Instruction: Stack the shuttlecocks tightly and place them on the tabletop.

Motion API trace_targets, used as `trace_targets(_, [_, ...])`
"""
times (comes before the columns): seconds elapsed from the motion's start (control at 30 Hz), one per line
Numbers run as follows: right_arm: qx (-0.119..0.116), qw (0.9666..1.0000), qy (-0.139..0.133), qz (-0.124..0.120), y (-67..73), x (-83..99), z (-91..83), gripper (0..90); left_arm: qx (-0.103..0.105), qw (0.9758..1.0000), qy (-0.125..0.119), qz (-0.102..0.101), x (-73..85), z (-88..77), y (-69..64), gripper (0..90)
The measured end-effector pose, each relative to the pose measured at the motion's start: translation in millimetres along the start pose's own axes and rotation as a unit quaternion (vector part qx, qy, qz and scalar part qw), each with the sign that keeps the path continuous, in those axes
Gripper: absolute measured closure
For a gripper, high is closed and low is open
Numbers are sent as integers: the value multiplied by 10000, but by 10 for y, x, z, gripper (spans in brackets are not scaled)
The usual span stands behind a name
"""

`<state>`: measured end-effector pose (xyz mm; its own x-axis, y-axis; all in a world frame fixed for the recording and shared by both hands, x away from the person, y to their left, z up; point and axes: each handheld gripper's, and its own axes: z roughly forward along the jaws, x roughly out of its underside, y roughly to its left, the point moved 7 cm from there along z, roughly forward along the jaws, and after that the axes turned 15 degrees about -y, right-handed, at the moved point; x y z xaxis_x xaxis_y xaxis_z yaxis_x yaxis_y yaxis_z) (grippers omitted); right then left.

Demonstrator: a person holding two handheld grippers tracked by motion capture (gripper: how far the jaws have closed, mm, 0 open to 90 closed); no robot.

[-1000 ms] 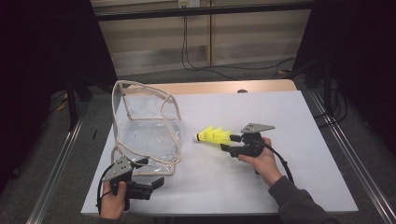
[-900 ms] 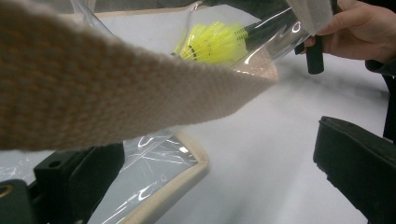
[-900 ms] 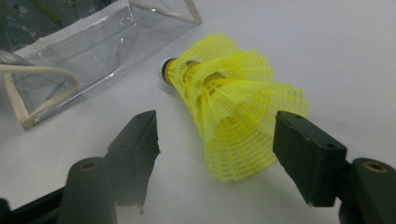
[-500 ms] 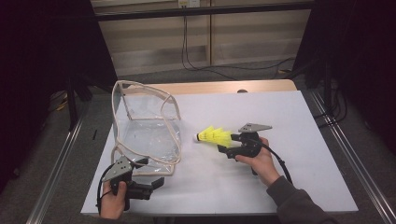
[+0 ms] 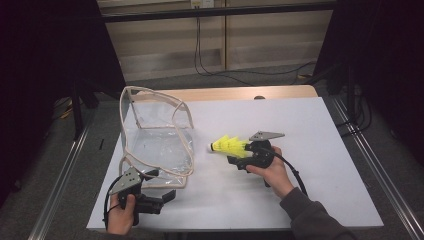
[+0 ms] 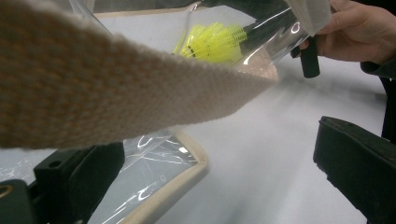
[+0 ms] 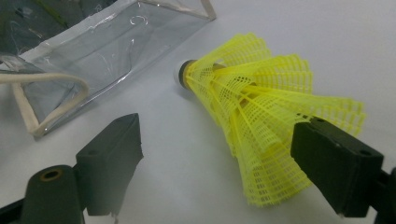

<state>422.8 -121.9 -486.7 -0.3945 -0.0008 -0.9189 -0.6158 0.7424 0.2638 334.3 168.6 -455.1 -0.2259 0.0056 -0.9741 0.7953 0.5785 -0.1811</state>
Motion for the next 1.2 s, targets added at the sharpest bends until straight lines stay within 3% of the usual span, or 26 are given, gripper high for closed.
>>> trace_targets(0.83, [20,9999,145,-50,51,37,189,131,25,10000,-29,-19,0,1,7,20])
trace_targets(1.2, [205,9995,128,-212,33,26,227,342,24,10000,-29,-17,0,3,11,20])
